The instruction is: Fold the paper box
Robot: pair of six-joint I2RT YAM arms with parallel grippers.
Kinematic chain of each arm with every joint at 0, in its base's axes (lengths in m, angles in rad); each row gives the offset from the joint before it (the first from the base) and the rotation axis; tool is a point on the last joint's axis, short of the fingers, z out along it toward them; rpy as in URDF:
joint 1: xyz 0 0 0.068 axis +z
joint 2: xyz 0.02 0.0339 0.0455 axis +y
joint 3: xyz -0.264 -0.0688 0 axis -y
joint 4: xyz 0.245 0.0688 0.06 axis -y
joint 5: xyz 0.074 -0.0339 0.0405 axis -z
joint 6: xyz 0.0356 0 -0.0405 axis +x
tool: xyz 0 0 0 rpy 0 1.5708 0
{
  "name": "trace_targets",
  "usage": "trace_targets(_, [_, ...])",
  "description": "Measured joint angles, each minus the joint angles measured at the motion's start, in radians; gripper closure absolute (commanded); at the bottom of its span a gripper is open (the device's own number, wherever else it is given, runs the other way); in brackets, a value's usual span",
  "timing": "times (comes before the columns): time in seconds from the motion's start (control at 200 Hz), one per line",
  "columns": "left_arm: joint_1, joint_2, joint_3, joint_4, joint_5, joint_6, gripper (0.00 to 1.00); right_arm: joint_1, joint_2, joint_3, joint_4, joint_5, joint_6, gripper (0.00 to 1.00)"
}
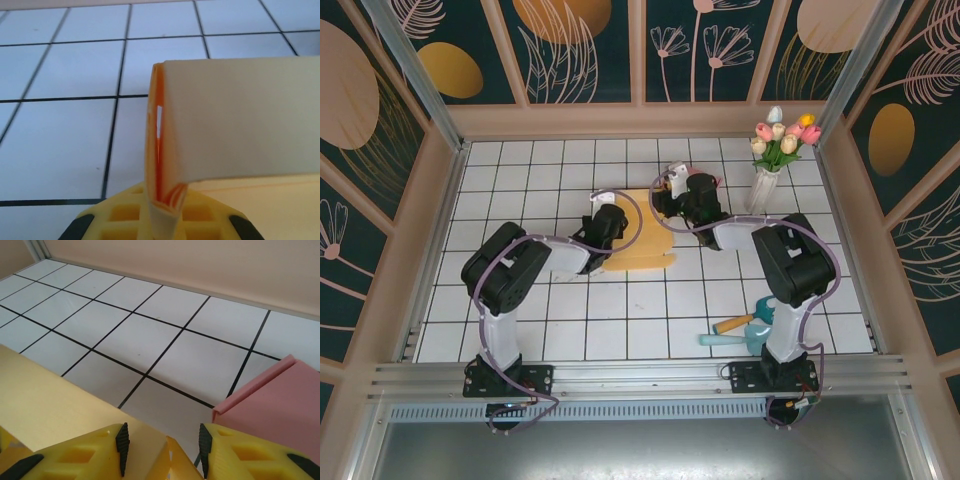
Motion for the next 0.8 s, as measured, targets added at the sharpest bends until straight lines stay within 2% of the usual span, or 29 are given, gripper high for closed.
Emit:
trace_targets(0.16, [-0.012,0.063,0.085,-0.06,-0.12,-0.02,0.97,0.013,0.0,-0.029,0.056,0.014,0.028,0.57])
trace_targets(0.405, [-0.018,0.106,0.15,-0.105,-0.221,-0.028,0.97,0.02,-0.013,-0.071,0.11,0.02,0.106,0.57])
trace_targets(0.646, [-0.015,0.113,0.15,-0.084,-0.22,0.013,0.83,0.027,-0.036,-0.098,0.115,0.007,0.156,0.57])
trace_targets(0.801, [0.0,0.113,0.105,-0.027,-0.179,0.058,0.8,0.029,-0.06,-0.121,0.111,-0.009,0.164,0.56])
